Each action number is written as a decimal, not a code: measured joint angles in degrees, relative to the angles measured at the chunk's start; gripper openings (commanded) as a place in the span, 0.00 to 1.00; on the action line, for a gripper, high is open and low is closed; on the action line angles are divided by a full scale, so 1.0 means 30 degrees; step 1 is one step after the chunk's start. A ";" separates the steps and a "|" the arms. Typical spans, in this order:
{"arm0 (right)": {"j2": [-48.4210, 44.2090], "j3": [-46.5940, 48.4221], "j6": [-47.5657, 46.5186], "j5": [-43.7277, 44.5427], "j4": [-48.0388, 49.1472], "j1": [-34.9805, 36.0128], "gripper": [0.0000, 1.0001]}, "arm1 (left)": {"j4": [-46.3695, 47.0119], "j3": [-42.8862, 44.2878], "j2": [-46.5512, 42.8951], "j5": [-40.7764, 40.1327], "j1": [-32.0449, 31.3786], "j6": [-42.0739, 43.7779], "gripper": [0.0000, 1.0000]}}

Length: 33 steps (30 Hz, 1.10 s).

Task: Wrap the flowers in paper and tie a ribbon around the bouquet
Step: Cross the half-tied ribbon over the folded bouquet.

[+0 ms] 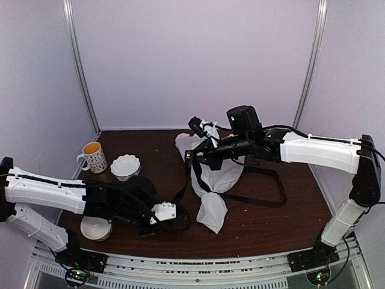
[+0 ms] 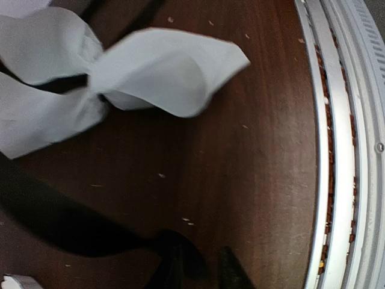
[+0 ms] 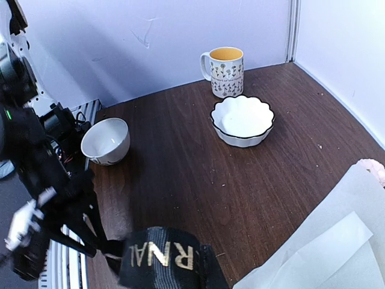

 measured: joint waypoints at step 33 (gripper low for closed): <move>-0.1996 -0.3169 -0.1530 0.0882 0.2987 0.0219 0.00 | 1.8418 0.2229 0.9165 1.1927 0.7016 -0.4357 0.53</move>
